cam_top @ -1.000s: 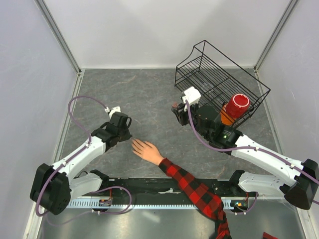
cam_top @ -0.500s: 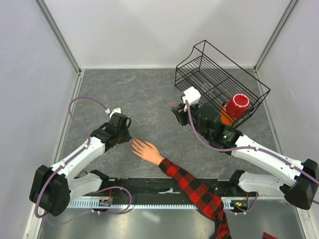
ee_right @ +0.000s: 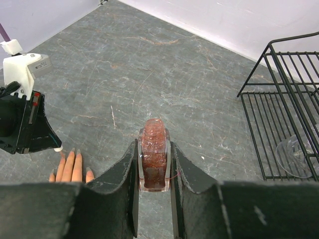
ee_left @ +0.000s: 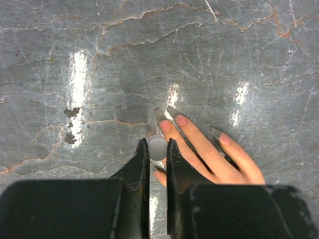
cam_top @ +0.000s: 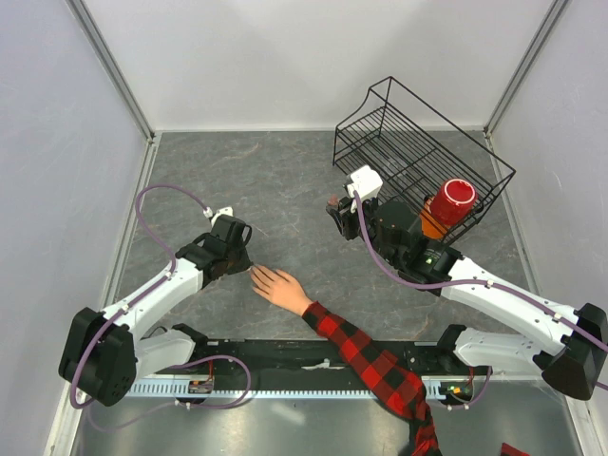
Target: Paint the nails
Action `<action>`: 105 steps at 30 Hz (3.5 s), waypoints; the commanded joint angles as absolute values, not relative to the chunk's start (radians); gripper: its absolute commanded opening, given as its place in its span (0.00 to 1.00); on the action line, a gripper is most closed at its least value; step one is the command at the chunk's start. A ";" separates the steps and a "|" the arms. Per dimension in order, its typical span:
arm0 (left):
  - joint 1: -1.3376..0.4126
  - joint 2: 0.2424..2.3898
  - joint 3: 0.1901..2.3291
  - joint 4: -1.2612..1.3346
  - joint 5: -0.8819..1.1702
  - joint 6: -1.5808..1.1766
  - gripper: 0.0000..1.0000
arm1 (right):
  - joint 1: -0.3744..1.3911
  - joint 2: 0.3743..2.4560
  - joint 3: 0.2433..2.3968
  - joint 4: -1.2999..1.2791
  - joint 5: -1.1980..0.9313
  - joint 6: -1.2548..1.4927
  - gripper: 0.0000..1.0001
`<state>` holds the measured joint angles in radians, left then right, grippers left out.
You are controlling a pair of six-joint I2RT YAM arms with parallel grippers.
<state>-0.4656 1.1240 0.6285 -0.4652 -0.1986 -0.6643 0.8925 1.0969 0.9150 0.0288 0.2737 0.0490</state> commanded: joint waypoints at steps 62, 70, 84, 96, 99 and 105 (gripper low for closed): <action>-0.459 0.939 0.816 -0.502 -0.158 -0.488 0.02 | 0.890 1.066 0.977 0.025 0.215 0.069 0.00; -0.460 0.811 1.040 -0.417 0.355 -0.184 0.02 | 0.888 1.078 1.095 -0.198 -0.107 0.031 0.00; -0.459 0.949 1.213 -0.325 0.724 -0.366 0.02 | 0.891 1.037 1.106 -0.235 -0.313 0.058 0.00; -0.460 0.973 1.210 -0.287 0.782 -0.431 0.02 | 0.890 1.049 1.101 -0.218 -0.311 0.058 0.00; -0.462 0.974 1.201 -0.281 0.798 -0.445 0.02 | 0.890 1.048 1.097 -0.215 -0.314 0.058 0.00; -0.463 0.976 1.195 -0.278 0.805 -0.449 0.02 | 0.890 1.051 1.092 -0.203 -0.324 0.061 0.00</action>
